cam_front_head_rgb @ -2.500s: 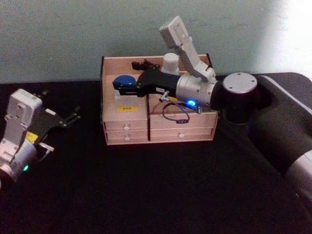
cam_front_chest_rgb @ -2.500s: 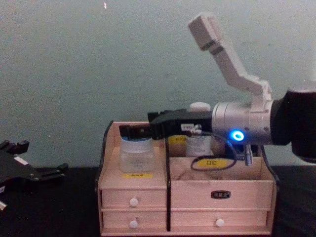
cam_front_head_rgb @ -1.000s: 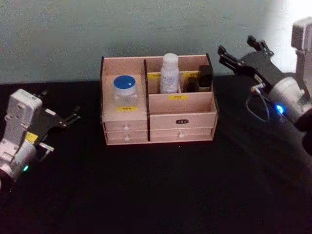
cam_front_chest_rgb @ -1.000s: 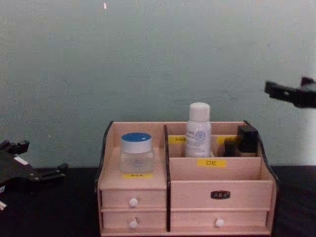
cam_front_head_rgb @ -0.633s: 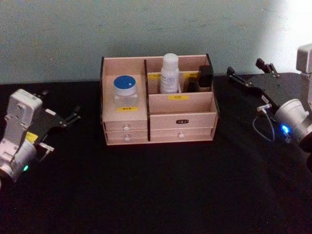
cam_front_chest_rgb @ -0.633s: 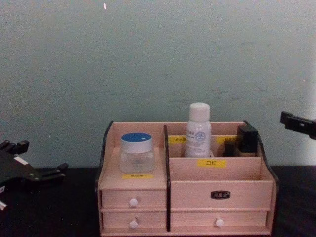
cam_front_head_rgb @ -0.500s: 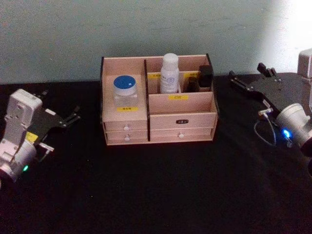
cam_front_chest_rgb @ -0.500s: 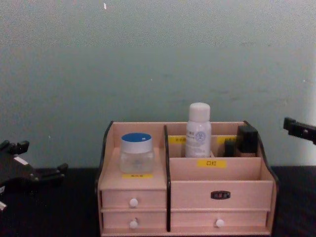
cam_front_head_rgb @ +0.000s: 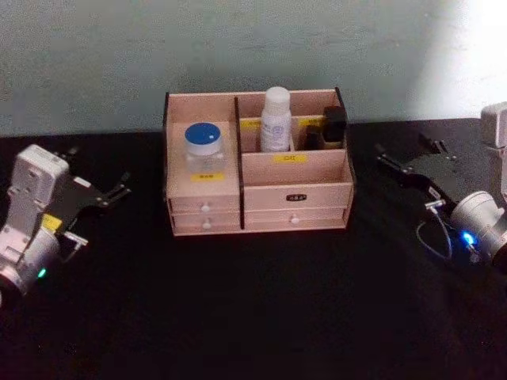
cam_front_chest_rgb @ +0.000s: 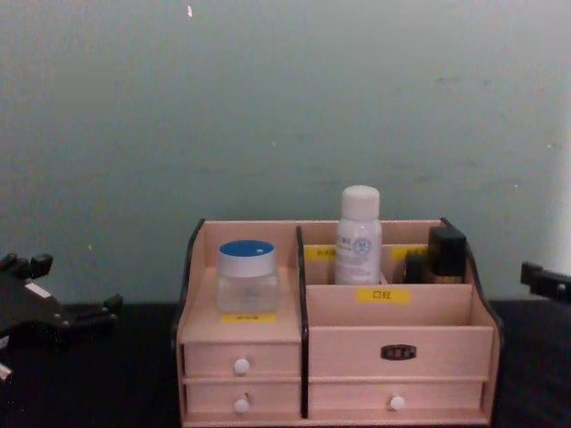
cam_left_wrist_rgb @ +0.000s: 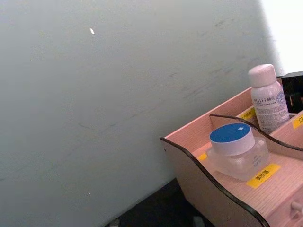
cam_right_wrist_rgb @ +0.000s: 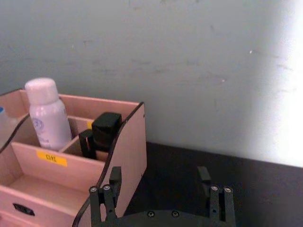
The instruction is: Pick up the facial cleanser and watermelon frost from the table and place them into the tiered storage box.
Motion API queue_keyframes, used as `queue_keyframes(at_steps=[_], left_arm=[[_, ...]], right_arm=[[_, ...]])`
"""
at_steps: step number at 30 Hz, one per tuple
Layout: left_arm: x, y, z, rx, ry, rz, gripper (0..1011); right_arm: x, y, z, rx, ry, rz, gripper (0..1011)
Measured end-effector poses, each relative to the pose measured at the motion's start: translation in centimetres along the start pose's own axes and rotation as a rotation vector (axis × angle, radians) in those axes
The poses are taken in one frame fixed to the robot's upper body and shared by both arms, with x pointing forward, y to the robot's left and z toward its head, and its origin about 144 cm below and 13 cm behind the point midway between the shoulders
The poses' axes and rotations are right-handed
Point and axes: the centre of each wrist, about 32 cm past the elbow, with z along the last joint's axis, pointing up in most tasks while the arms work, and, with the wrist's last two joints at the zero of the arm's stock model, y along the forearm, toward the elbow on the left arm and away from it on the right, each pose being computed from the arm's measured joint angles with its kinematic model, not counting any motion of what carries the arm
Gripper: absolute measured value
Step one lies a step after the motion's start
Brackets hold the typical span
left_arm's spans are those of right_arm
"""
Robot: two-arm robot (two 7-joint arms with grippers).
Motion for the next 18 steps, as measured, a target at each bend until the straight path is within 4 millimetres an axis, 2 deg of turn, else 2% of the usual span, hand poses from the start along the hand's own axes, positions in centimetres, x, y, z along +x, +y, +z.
queue_keyframes(at_steps=[18], left_arm=[[0.00, 0.00, 0.00, 0.000, 0.000, 0.000, 1001]], right_arm=[[-0.39, 0.32, -0.64, -0.037, 0.004, 0.013, 1002]])
